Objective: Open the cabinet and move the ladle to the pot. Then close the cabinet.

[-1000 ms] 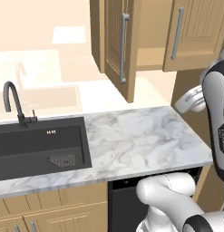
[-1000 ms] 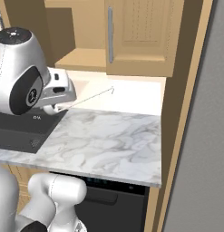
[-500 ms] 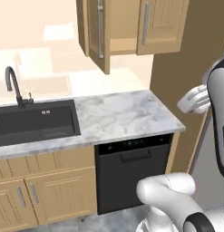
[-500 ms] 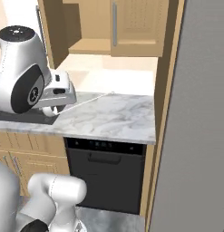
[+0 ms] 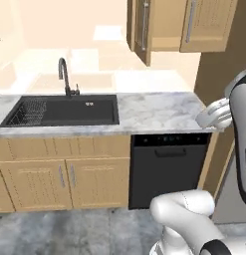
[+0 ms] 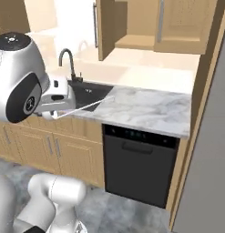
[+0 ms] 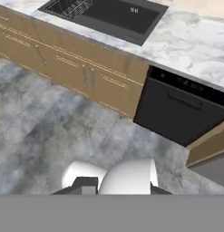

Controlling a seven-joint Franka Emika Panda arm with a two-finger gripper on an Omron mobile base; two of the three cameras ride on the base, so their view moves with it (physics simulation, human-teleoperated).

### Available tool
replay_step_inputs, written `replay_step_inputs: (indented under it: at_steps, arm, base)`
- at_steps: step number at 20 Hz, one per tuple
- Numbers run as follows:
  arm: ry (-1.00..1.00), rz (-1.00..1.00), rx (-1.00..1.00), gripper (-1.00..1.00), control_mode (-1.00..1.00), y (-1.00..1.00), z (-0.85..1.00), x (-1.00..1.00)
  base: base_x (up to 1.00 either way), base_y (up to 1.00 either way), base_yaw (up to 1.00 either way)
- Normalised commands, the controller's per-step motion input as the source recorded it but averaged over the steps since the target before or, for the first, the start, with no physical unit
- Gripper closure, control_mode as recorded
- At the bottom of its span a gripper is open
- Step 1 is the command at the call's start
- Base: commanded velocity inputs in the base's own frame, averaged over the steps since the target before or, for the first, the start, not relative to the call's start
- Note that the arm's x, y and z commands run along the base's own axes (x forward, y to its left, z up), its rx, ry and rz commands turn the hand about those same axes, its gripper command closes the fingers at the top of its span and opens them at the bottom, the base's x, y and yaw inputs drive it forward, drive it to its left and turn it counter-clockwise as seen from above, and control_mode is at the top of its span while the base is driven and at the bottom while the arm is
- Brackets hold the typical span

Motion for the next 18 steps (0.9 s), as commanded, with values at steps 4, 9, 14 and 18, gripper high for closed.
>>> replay_step_inputs:
  at_steps: [4,9,14,18]
  arm:
    - [0.0,0.0,0.0,1.0,1.0,0.0,0.0,0.0]
    - [0.0,0.0,0.0,1.0,1.0,0.0,0.0,0.0]
    - [0.0,0.0,0.0,1.0,1.0,0.0,0.0,0.0]
    - [0.0,0.0,0.0,1.0,1.0,0.0,0.0,0.0]
  base:
    - [0.0,0.45,0.92]
    - [0.0,0.42,0.91]
    - [0.0,0.26,0.86]
    - [0.0,0.28,0.78]
